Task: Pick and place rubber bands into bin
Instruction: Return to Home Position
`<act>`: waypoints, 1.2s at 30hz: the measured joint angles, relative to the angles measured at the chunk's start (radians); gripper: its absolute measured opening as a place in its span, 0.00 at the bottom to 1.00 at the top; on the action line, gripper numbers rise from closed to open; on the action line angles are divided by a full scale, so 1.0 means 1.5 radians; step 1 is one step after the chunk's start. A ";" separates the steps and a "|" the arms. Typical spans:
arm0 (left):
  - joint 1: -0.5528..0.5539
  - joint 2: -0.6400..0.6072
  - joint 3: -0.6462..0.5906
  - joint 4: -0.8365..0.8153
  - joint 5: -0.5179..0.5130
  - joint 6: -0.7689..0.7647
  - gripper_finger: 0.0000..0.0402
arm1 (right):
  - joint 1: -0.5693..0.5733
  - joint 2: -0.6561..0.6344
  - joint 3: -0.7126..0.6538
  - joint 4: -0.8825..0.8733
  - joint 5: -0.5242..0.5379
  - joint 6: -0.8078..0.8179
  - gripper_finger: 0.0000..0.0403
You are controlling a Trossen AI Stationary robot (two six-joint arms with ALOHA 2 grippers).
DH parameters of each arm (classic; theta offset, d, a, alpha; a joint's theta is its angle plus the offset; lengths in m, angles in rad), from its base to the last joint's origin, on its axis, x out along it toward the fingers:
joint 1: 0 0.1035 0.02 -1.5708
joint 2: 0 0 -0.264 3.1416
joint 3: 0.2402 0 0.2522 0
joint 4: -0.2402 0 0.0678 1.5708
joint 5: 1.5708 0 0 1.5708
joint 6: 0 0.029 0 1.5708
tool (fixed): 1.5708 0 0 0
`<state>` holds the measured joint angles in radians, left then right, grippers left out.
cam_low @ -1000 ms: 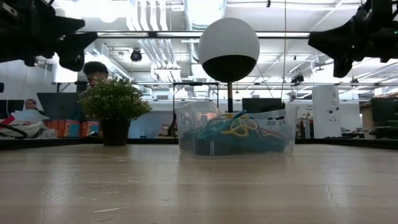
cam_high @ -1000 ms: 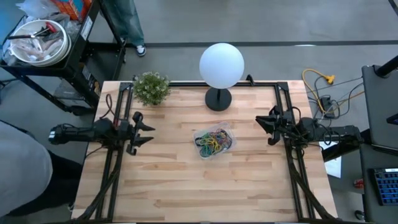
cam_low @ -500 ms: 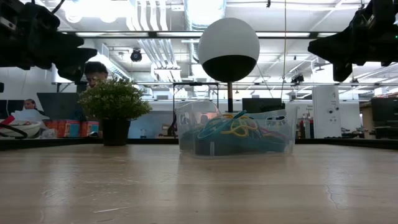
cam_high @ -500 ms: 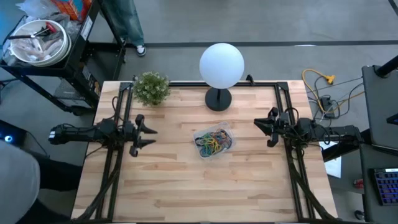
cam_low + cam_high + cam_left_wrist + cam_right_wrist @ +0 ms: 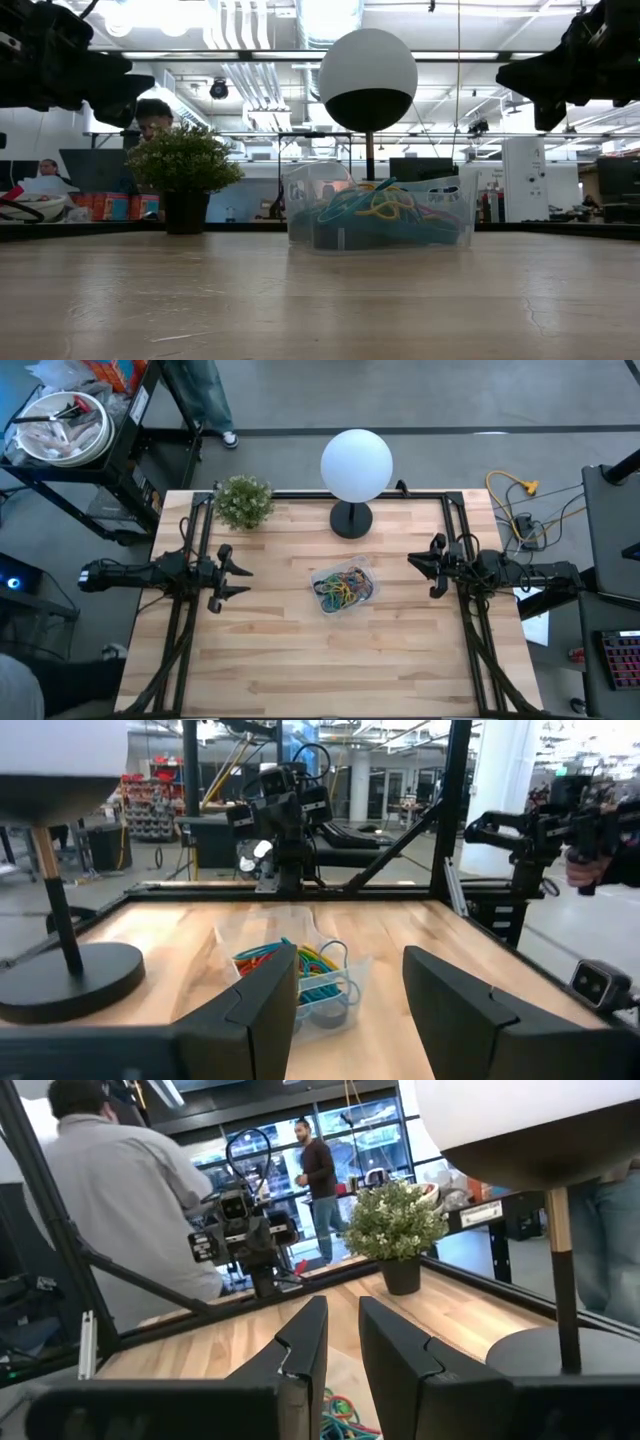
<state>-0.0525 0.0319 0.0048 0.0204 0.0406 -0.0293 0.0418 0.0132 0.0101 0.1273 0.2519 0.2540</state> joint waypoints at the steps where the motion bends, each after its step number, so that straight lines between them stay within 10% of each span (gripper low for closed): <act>1: 0.000 0.000 0.000 0.000 0.000 -0.011 0.41 | 0.000 0.000 0.000 0.000 0.001 -0.005 0.14; 36: 0.000 0.088 0.000 0.011 0.003 -0.025 0.41 | 0.000 0.077 -0.001 -0.054 0.001 -0.023 0.14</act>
<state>-0.0525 0.1635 0.0051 0.0375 0.0444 -0.0669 0.0418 0.1283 0.0093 0.0460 0.2533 0.2190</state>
